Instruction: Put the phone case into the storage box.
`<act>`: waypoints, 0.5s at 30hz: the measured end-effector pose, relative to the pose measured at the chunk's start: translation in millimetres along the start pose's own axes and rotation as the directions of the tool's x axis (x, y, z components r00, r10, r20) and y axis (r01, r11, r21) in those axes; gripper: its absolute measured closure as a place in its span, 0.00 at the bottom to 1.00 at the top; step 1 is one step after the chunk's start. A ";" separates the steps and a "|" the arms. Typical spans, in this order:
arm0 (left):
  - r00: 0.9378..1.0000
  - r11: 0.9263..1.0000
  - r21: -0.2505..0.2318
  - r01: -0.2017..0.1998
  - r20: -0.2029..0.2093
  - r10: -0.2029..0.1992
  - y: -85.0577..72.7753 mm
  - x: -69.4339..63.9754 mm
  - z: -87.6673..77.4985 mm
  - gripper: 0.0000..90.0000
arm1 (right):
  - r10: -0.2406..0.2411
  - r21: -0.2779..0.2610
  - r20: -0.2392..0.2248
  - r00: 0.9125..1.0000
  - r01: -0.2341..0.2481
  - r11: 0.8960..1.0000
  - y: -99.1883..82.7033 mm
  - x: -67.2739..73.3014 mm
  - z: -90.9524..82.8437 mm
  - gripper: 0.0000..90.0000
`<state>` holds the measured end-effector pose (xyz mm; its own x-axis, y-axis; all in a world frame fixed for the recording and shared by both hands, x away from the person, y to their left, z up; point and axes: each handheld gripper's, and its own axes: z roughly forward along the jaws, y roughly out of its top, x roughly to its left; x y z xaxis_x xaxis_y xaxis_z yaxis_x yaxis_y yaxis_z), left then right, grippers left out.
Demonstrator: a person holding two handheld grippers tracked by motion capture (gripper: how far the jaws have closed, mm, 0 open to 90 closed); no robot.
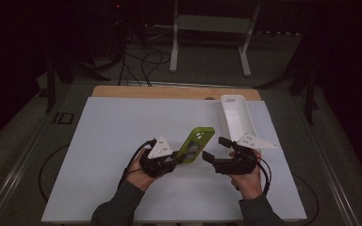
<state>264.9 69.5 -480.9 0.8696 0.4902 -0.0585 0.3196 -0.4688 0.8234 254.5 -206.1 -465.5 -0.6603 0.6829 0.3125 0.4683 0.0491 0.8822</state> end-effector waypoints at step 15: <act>0.996 0.998 -0.050 0.032 -0.080 -0.036 -0.9 -2.5 1.0 0.86 | -0.010 -0.059 0.076 0.997 0.014 0.998 3.6 7.7 -2.4 0.11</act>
<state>262.8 68.0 -482.1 0.8244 0.5643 -0.0430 0.3285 -0.4154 0.8483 249.7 -202.4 -459.1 -0.6182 0.7358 0.2764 0.4237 0.0157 0.9057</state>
